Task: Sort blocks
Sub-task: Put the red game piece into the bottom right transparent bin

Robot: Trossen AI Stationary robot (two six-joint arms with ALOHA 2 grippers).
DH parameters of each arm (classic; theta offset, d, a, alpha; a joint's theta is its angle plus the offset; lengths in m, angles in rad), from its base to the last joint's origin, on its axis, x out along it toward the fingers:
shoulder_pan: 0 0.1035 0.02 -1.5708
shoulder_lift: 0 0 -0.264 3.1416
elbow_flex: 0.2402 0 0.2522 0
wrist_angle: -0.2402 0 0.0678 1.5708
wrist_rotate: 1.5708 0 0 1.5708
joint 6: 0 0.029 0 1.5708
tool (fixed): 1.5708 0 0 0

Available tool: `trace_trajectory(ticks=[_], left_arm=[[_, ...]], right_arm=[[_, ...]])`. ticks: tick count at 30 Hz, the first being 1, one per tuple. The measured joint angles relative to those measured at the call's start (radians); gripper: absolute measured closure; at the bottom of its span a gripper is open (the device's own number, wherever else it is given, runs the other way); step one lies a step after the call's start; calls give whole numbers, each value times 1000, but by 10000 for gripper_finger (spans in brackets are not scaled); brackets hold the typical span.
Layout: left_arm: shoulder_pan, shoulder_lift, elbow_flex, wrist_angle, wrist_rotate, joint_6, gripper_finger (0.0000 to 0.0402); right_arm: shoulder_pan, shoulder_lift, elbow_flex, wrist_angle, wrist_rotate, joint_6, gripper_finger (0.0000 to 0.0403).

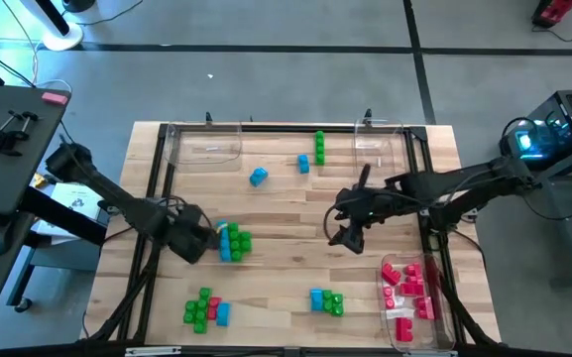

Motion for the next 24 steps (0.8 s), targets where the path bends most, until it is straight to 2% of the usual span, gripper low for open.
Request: trace_trajectory(ticks=[5,8,10,14,17,21,24], left_arm=[[58,-141,154,-143,-157,198,316],[121,-185,221,-90,-232,419,316],[178,-189,241,56,-218,634,316],[271,-129,241,438,-70,1027,316],[297,-43,241,723,15,1280,316],[310,62,240,1033,111,1491,316],[312,107,240,1142,127,1563,316]], right_arm=[[21,-86,0,41,35,101,183],[43,-113,0,112,76,147,183],[56,-110,0,207,105,141,183],[59,-62,0,449,148,64,183],[38,-9,0,627,157,-16,183],[12,41,0,762,148,-94,183],[-8,48,0,787,141,-104,183]])
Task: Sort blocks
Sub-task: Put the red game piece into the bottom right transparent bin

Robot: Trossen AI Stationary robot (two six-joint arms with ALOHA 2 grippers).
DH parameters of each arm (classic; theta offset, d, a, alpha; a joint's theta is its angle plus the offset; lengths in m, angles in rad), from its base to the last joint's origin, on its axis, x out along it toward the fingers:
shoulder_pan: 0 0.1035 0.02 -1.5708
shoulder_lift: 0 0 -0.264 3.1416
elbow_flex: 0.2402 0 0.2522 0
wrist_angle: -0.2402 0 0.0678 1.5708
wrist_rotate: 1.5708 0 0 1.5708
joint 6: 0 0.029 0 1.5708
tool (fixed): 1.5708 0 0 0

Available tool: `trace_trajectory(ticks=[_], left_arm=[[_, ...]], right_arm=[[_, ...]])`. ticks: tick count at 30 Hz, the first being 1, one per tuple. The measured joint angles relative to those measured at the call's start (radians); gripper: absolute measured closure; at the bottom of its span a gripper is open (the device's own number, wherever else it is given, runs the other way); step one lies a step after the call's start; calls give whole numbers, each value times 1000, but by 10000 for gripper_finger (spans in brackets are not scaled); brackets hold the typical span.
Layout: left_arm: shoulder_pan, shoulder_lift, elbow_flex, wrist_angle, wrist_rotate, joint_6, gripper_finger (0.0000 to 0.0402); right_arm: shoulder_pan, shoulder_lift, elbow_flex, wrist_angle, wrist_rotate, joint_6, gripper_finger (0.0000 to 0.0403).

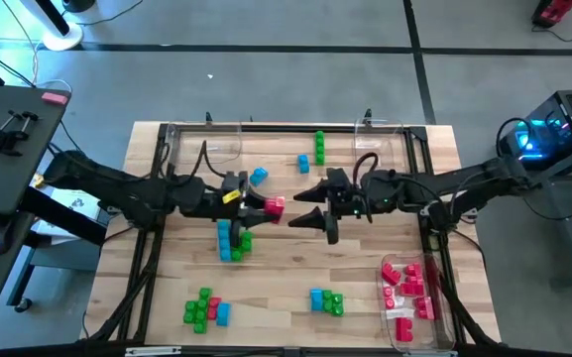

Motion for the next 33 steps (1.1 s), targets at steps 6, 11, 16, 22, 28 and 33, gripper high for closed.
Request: trace_trajectory(ticks=[6,11,16,22,28,33], left_arm=[[3,65,-1,80,-5,128,316],[38,107,-1,233,-11,164,311],[72,109,-1,253,5,157,311],[92,110,-1,253,79,144,311],[101,110,-1,260,98,130,310],[106,110,-2,255,97,130,310]], right_arm=[[-27,0,0,106,3,-42,183],[-35,0,0,89,1,-71,183],[-39,1,0,98,3,-79,183],[-41,1,0,118,19,-134,195],[-66,6,0,127,19,-142,255],[-80,32,1,153,-14,-142,299]])
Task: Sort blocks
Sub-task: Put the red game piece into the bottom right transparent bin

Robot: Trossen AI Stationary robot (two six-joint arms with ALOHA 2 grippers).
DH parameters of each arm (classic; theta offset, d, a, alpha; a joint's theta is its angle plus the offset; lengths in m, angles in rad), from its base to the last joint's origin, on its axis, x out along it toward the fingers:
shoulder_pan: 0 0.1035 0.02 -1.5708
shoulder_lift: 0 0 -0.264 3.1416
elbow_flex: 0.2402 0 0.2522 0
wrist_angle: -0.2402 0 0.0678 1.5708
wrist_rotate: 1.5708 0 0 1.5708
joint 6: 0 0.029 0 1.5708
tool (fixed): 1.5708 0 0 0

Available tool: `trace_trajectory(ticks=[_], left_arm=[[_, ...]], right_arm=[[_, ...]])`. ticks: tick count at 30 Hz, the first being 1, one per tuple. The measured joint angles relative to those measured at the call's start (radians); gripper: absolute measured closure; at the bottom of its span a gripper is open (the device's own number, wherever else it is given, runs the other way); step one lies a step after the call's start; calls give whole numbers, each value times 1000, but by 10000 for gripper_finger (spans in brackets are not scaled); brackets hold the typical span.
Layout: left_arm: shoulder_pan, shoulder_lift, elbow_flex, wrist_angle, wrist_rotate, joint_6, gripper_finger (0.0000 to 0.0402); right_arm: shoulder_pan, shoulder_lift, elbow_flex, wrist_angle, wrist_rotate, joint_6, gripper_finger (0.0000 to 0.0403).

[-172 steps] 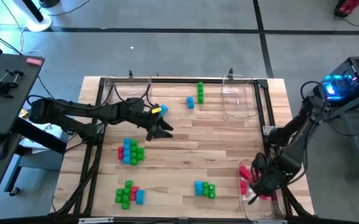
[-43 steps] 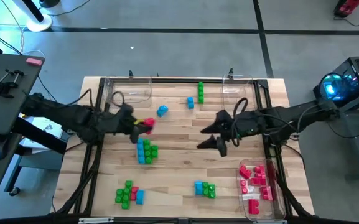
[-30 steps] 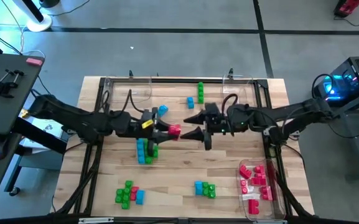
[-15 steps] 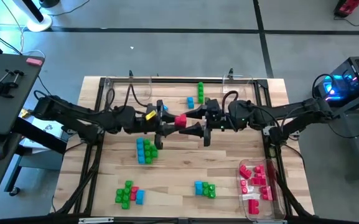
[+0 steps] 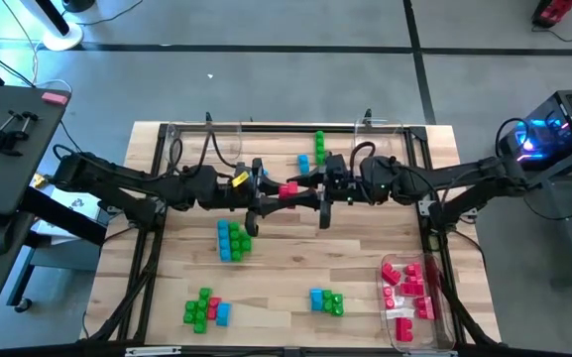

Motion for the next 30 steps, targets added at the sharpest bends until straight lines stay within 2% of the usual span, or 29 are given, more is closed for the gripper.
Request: trace_trajectory(ticks=[6,11,17,20,25,30], left_arm=[[0,0,0,-5,2,-1,306],[-1,-1,0,6,4,-8,276],[0,-10,0,11,0,-30,228],[3,-44,2,-52,0,-37,210],[5,-143,3,-291,0,-13,196],[5,-286,-6,-664,-22,-66,198]], right_arm=[[1,19,1,32,-9,-25,347],[0,8,1,28,-3,-31,391],[0,-5,0,22,-1,-38,398],[0,-27,-2,10,13,-64,400],[0,-101,-2,-83,37,-71,400],[33,-183,-1,-376,-7,97,401]])
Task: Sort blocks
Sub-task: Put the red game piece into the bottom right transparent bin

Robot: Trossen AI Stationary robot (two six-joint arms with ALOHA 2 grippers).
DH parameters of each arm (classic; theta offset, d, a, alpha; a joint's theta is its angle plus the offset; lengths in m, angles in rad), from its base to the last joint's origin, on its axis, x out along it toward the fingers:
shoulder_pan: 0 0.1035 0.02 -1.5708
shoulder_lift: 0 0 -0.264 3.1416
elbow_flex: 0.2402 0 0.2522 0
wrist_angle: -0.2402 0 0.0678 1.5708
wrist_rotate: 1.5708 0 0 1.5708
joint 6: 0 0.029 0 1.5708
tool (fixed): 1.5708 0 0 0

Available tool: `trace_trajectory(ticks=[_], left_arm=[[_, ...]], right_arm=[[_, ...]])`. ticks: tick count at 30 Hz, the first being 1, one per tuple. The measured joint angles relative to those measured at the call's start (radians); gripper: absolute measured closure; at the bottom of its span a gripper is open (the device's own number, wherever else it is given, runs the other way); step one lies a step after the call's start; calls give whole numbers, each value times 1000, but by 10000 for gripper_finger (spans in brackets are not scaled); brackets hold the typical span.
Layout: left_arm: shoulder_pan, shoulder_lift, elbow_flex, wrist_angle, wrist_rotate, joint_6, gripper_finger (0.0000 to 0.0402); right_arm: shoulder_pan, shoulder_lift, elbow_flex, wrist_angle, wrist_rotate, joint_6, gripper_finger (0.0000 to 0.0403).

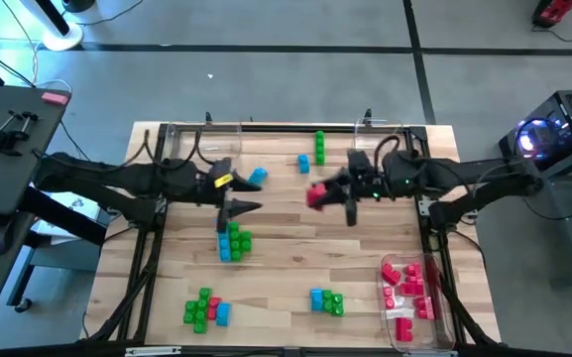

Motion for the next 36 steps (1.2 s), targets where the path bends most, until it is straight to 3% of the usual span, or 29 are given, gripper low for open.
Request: trace_trajectory(ticks=[4,11,18,24,29,36], left_arm=[[0,-71,-115,-11,-7,-94,202],[-1,-85,-371,342,29,-388,203],[-1,-87,-383,337,139,-468,203],[-1,-90,-381,263,184,-476,203],[-3,-92,-382,202,292,-557,203],[-69,-93,-382,190,346,-637,203]], right_arm=[[97,-14,-2,-273,-75,233,401],[420,-13,-147,-473,-132,733,402],[715,-13,-286,-484,-191,1219,402],[809,-13,-336,-608,-205,1455,389],[800,-13,-341,-665,-207,1490,321],[773,-13,-341,-647,-287,1337,205]])
